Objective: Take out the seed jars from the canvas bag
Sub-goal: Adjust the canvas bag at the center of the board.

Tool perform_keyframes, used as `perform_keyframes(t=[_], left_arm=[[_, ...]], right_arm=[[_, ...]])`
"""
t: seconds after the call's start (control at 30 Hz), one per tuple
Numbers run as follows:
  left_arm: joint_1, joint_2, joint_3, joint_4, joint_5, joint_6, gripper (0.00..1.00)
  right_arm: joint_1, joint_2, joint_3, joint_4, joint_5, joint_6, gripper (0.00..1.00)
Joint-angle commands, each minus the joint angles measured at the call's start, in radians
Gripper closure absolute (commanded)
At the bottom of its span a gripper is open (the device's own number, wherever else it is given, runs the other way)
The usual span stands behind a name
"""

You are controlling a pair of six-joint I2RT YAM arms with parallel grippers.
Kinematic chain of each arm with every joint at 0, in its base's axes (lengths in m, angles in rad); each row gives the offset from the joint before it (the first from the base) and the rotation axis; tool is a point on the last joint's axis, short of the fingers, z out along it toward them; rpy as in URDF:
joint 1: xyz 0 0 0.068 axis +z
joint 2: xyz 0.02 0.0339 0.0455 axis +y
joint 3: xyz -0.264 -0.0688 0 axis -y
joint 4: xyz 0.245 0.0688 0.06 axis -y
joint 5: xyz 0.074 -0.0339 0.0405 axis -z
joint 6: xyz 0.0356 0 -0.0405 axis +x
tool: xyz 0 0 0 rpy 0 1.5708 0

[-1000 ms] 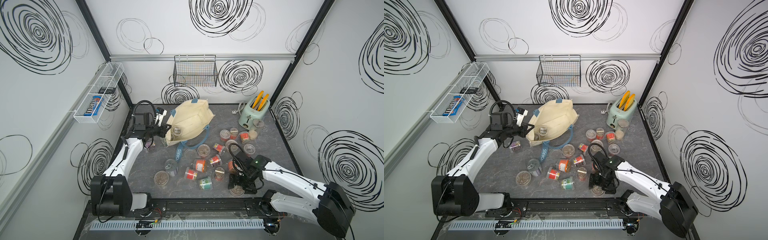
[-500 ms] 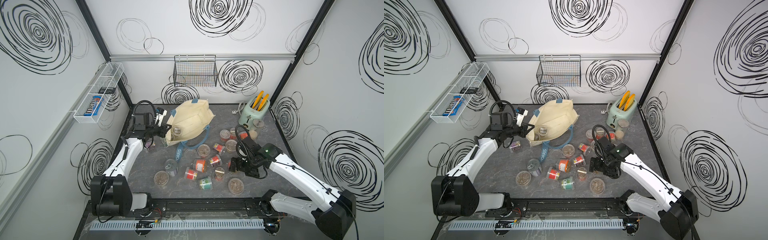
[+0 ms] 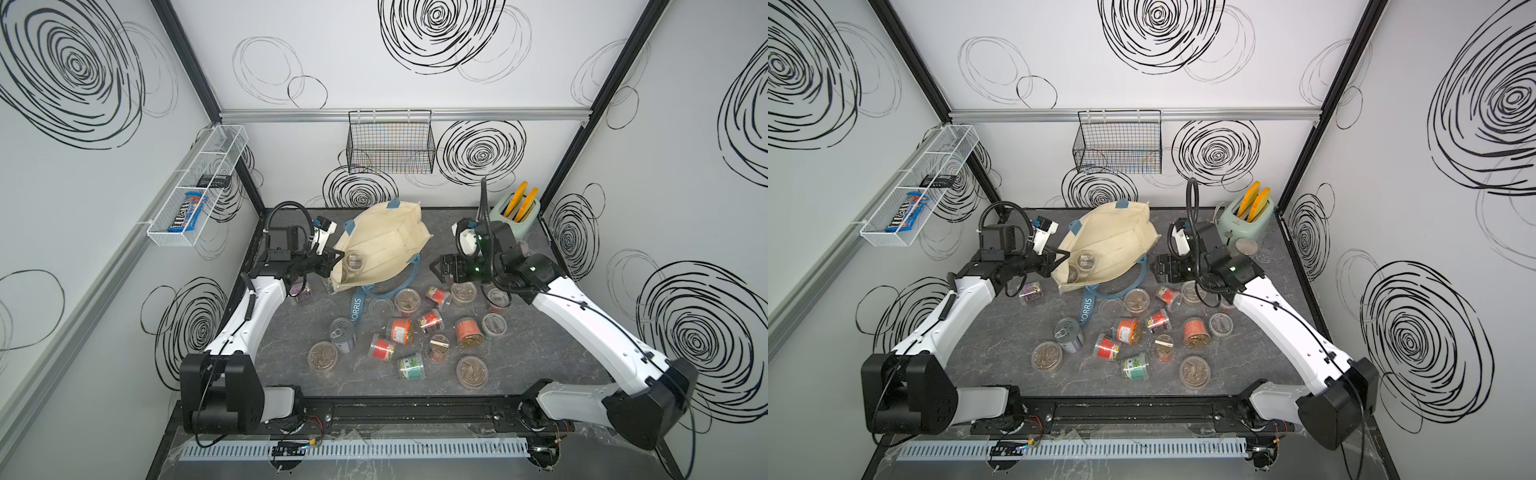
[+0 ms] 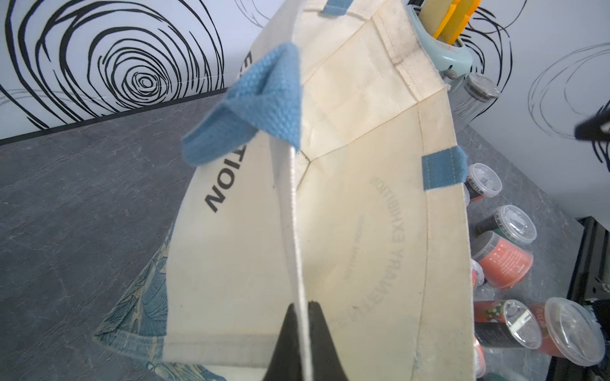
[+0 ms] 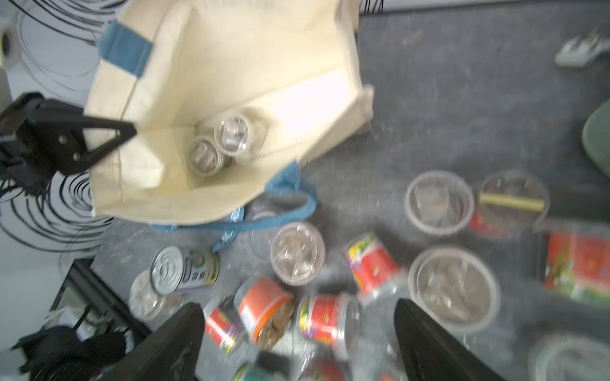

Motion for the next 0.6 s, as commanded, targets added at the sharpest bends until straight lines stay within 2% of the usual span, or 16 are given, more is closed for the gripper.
perform_keyframes(t=[0.0, 0.13, 0.27, 0.37, 0.47, 0.57], left_arm=[[0.007, -0.012, 0.041, 0.039, 0.057, 0.049, 1.00], [0.011, -0.009, 0.043, 0.034, 0.058, 0.069, 1.00], [0.019, -0.001, 0.057, 0.025, 0.056, 0.069, 1.00], [0.022, 0.003, 0.068, 0.017, 0.055, 0.061, 0.99], [0.024, 0.002, 0.073, 0.015, 0.054, 0.061, 0.98], [0.030, -0.002, 0.078, 0.009, 0.048, 0.062, 0.98]], right_arm=[[-0.060, 0.116, 0.075, 0.216, 0.037, -0.204, 0.06], [-0.103, 0.271, 0.150, 0.301, -0.025, -0.240, 0.06], [-0.103, 0.416, 0.267, 0.309, -0.093, -0.241, 0.06], [-0.100, 0.517, 0.363, 0.291, -0.056, -0.209, 0.08], [-0.100, 0.597, 0.425, 0.291, -0.019, -0.205, 0.21], [-0.103, 0.659, 0.492, 0.261, -0.027, -0.187, 0.47]])
